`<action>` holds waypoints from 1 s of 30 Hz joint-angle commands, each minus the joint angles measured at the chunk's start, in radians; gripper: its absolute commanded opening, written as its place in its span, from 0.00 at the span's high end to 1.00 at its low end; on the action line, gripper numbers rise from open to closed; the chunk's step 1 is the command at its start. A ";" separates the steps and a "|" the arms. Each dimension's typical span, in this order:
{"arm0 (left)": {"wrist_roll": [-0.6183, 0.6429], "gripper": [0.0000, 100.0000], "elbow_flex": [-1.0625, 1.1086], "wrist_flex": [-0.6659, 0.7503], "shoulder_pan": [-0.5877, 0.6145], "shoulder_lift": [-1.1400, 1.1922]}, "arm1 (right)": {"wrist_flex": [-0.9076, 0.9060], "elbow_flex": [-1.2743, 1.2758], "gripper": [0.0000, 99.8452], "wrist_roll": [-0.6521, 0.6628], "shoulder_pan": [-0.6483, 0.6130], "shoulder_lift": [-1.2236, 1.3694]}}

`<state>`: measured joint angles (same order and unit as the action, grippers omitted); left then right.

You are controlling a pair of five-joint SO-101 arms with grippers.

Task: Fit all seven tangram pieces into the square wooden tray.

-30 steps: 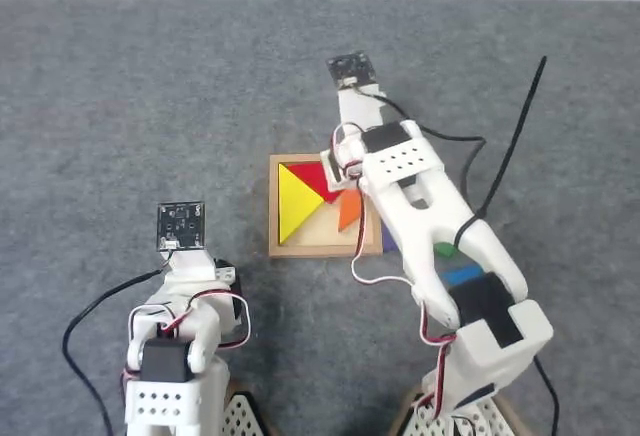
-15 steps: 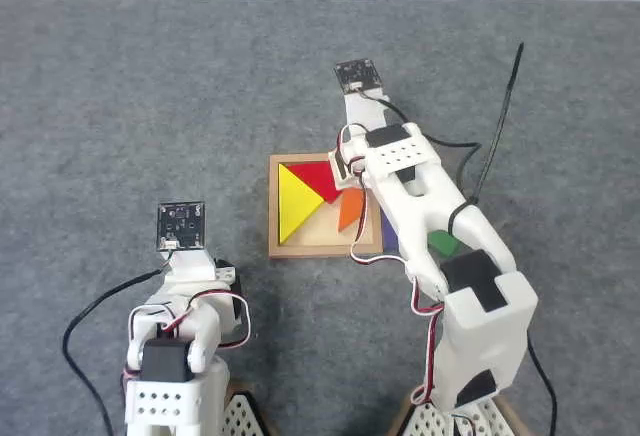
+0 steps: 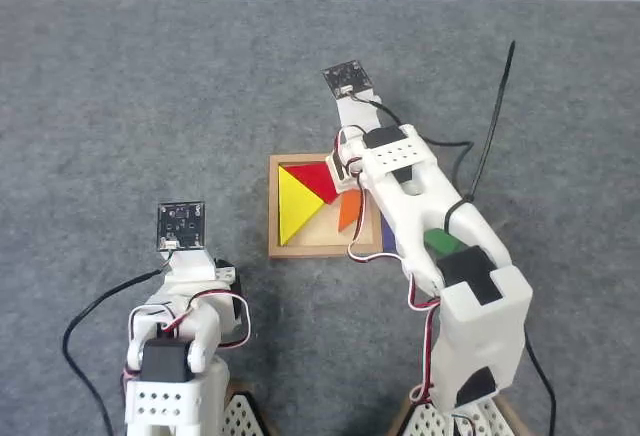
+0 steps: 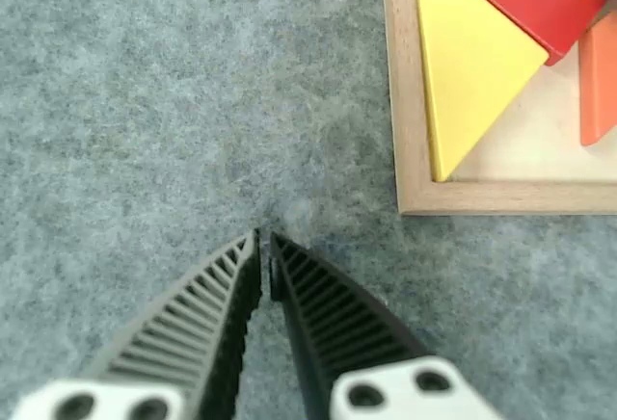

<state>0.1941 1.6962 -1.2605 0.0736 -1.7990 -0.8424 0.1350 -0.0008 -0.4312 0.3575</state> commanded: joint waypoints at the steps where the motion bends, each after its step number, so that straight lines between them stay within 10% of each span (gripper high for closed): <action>1: -0.011 0.99 -0.013 -0.002 0.006 -0.020 | 0.027 -0.049 0.94 0.020 -0.035 -0.065; 30: -0.011 0.99 -0.013 -0.002 0.006 -0.020 | 0.202 0.528 0.99 0.109 -0.108 -0.476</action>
<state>0.1941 1.6962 -1.2605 0.0736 -1.7990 -0.6797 0.6690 0.0913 -0.5294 -0.1366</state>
